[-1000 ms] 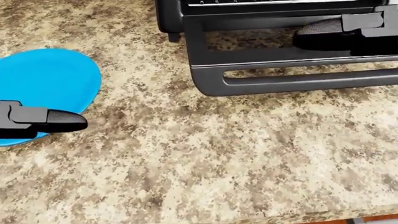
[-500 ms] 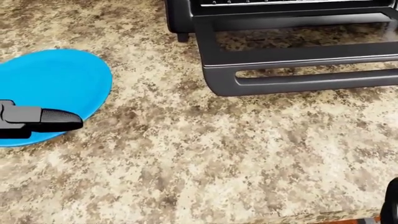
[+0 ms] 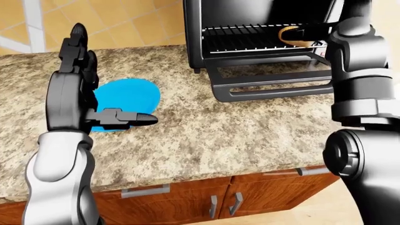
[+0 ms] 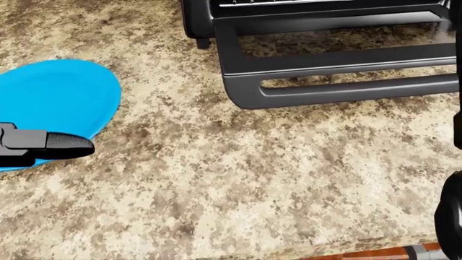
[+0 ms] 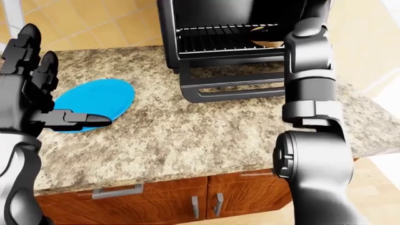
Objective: Pick the bread from the rack and place it on the plate on the counter.
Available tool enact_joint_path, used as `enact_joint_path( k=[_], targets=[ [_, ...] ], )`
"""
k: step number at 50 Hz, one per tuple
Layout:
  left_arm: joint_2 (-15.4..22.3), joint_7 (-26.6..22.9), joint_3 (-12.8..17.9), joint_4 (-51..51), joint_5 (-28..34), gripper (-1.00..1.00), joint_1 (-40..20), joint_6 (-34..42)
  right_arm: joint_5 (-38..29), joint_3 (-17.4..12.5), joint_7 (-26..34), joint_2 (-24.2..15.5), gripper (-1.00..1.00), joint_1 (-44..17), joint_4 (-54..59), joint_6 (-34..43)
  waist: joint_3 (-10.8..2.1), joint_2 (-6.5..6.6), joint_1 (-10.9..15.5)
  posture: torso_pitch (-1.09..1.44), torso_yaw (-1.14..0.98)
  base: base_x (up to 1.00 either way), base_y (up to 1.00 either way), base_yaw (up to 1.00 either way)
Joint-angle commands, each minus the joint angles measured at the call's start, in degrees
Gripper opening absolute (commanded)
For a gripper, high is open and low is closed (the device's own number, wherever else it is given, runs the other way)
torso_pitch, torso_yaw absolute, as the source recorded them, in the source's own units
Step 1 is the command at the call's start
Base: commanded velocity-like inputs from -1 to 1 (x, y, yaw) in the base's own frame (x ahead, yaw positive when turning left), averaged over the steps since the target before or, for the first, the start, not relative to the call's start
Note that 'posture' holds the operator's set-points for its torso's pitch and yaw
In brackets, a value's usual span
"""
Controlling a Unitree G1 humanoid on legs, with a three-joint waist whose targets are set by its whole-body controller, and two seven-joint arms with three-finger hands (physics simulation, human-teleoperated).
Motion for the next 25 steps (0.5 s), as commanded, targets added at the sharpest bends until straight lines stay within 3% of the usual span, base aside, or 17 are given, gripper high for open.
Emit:
enact_joint_path(
  k=[1,25],
  targets=[
    [0.6,0.3,0.4,-1.6,0.2,1.00,-1.2,-1.5,0.0,0.1,-1.4,-0.6,1.00,-3.0,-0.4,-3.8,-1.62,-0.15,0.0,0.00,0.00,0.00,0.00,0.00],
    [1.3,0.0,1.0,-1.2,-0.1,1.00,-1.7,-1.1,1.4,0.7,-5.4,0.2,1.00,-7.8,15.4,-11.1,-1.71,-0.27,0.2,0.00,0.00,0.00,0.00,0.00]
  ],
)
